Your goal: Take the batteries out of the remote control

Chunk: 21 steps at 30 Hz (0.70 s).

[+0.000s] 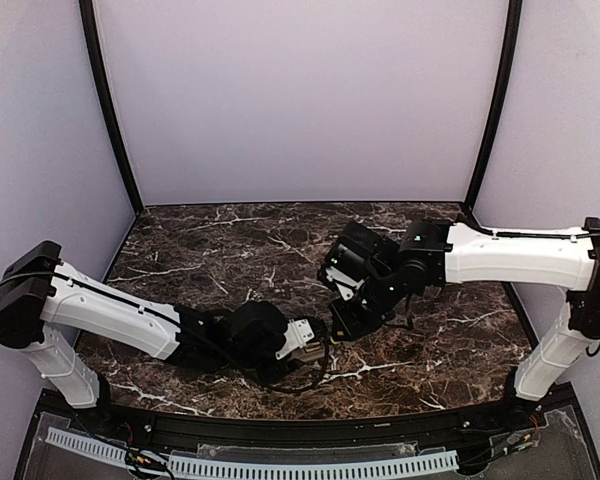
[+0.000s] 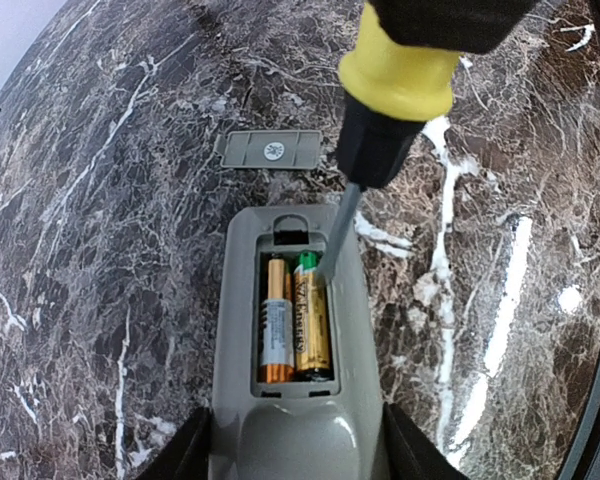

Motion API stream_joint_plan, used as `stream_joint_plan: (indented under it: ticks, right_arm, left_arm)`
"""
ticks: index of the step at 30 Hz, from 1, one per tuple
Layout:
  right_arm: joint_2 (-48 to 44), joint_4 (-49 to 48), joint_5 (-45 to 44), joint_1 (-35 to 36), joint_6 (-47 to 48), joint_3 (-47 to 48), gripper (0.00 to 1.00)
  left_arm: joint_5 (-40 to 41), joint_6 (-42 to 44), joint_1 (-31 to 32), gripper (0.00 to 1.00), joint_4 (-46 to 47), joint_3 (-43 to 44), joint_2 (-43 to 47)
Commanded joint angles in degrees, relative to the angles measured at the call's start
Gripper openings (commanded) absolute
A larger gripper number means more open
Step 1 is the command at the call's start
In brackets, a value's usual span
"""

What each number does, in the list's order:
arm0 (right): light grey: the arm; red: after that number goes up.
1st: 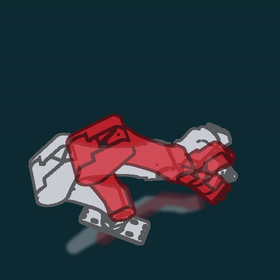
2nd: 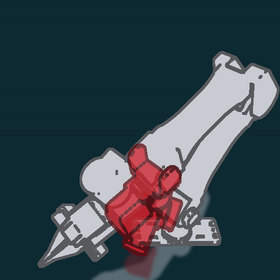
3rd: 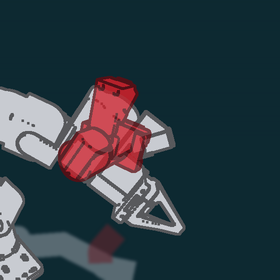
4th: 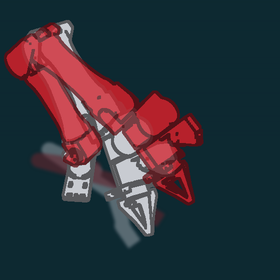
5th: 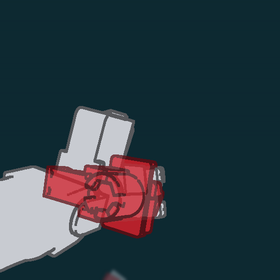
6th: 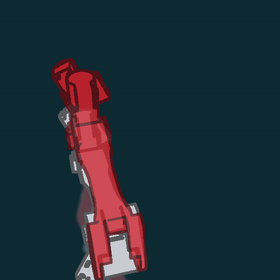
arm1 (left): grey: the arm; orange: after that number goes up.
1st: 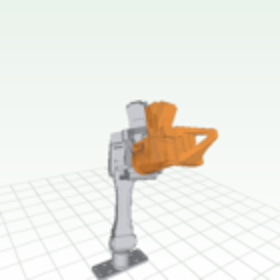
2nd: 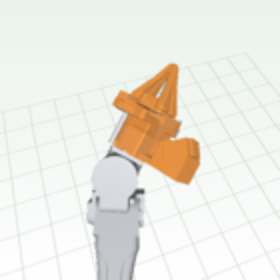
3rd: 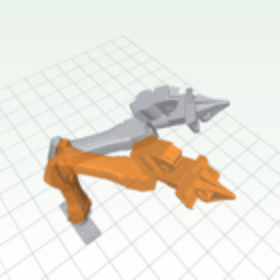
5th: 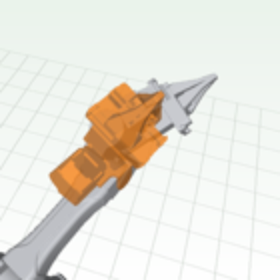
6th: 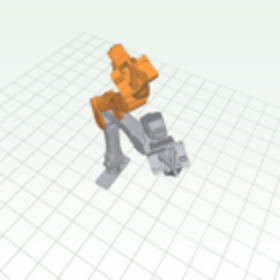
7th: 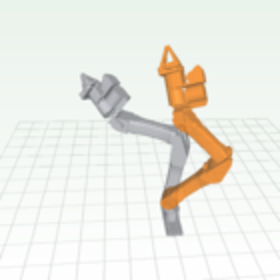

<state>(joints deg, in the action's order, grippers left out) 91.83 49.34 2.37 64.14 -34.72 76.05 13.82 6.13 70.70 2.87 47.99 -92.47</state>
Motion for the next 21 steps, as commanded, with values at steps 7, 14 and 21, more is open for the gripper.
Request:
stream_joint_plan:
  ticks: [7,14,21]
  right_arm:
    - [0.42,2.01,0.21,0.72,-0.72,-1.08,0.0]
    - [1.92,1.8,-0.19,0.66,-0.1,-0.42,0.0]
    - [2.52,1.11,-0.8,0.72,-0.17,-0.84,0.0]
  left_arm:
    - [-0.46,-5.79,1.15,0.0,-3.59,2.02,-0.88]
    - [-0.89,-5.85,1.49,0.0,-4.57,2.75,-2.33]
    - [-1.09,-7.59,1.72,0.0,-5.74,3.62,-3.29]
